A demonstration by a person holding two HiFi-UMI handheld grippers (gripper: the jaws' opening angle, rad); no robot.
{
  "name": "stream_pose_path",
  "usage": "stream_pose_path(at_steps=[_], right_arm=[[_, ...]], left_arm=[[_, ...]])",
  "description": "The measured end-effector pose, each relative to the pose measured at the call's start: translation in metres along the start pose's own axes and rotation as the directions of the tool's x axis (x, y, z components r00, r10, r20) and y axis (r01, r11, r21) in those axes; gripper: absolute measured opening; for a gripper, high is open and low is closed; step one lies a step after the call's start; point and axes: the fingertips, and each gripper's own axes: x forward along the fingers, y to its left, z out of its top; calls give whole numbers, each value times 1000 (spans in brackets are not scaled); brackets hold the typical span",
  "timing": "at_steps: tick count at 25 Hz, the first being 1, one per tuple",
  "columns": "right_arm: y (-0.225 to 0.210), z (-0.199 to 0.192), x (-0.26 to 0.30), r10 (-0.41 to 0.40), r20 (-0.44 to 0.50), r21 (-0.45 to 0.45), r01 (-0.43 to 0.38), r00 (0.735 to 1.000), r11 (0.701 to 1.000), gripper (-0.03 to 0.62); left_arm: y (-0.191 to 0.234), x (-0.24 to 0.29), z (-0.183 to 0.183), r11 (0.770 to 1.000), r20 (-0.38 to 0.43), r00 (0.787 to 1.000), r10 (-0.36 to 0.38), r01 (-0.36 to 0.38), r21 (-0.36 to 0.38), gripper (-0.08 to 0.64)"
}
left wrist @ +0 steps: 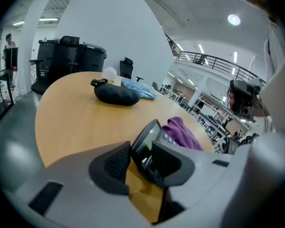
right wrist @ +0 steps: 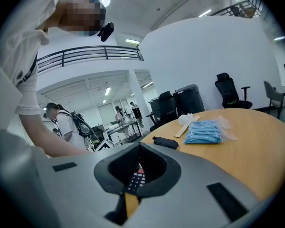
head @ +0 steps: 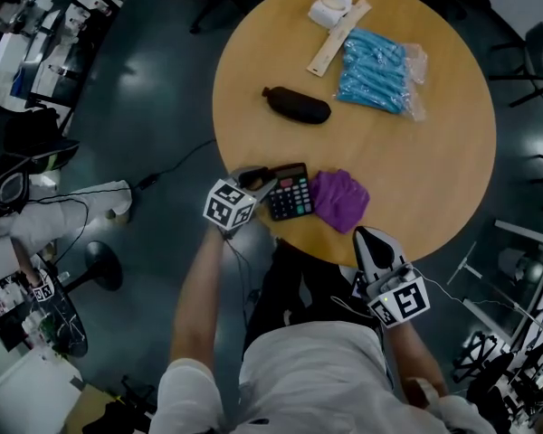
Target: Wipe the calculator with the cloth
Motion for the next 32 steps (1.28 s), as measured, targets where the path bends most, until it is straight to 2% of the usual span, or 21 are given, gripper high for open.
stream_pose_path(at_steps=[9,14,17,21,24,29,32], right_arm=[[-2,0,1,8,5,-10,-8,1000,1000,15],[-2,4,1,-11,22,-12,11,1000,1000,15],[-2,9,0,-25,39,-14,25,999,1000,14],[0,11,0,-29,45,-25,30,999,999,14],[3,13,0,-27,48,-38,29,998,999,15],[6,13,2,-25,39,-57,27,999,998,15],[-4,4,7,-53,-16,-80,51,998,995,15]], left_arm=[[-13,-23,6,998,118,991,59,-55,-37,91],[-24,-38,0,981,185,974,134,-104,-161,73],[-33,-48,-5,959,210,957,203,-150,-242,64],[-47,-60,-18,910,209,932,295,-208,-358,57],[-56,-72,-22,881,223,910,349,-237,-409,54],[-72,-104,-12,873,282,869,406,-278,-401,52],[-80,-128,0,878,332,847,416,-280,-387,52]])
